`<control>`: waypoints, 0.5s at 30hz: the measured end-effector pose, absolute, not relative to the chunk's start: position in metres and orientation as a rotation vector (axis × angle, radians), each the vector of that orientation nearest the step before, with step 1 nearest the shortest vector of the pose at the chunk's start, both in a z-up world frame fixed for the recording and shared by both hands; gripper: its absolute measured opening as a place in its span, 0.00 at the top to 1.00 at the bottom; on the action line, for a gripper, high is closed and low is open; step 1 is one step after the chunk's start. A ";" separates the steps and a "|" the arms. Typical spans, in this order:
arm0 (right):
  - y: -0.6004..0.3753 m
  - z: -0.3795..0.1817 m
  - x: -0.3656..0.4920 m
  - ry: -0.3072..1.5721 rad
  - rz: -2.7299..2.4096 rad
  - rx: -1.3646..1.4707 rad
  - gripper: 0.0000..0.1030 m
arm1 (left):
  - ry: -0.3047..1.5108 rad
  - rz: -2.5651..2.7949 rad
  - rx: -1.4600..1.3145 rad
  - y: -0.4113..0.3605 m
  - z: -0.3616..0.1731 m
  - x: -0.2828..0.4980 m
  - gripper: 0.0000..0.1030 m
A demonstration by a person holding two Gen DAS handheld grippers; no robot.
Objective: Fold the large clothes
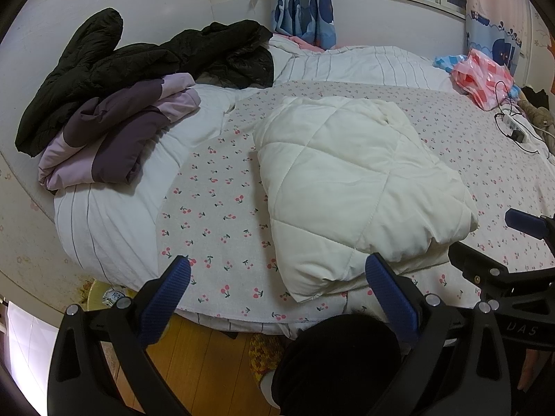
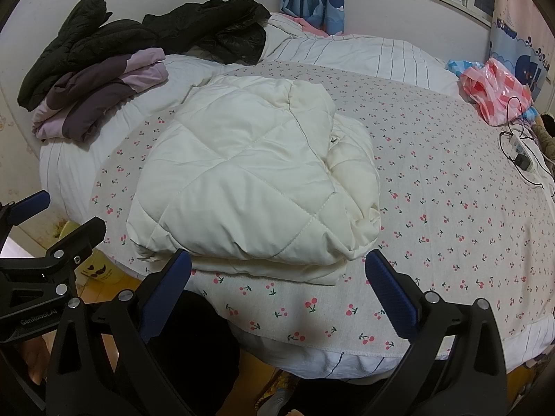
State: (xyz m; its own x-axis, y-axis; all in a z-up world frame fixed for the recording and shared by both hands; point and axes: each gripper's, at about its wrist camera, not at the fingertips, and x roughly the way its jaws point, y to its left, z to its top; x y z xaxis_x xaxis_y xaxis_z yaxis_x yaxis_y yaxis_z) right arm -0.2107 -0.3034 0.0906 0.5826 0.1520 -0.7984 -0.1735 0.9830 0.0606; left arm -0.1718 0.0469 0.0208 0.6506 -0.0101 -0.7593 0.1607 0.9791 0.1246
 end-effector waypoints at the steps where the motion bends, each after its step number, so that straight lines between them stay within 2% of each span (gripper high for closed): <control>1: -0.303 0.091 -0.211 0.930 0.191 -0.023 0.06 | 0.858 -0.097 0.186 0.047 0.021 -0.172 0.07; 15: -0.303 0.090 -0.210 0.930 0.190 -0.024 0.06 | 0.854 -0.093 0.186 0.046 0.022 -0.173 0.07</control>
State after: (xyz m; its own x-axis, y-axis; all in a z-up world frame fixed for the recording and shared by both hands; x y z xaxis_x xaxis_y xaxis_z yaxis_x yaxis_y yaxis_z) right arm -0.2100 -0.3034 0.0904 0.5827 0.1522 -0.7983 -0.1730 0.9830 0.0612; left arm -0.1727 0.0461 0.0224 0.6546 -0.0066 -0.7560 0.1556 0.9797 0.1262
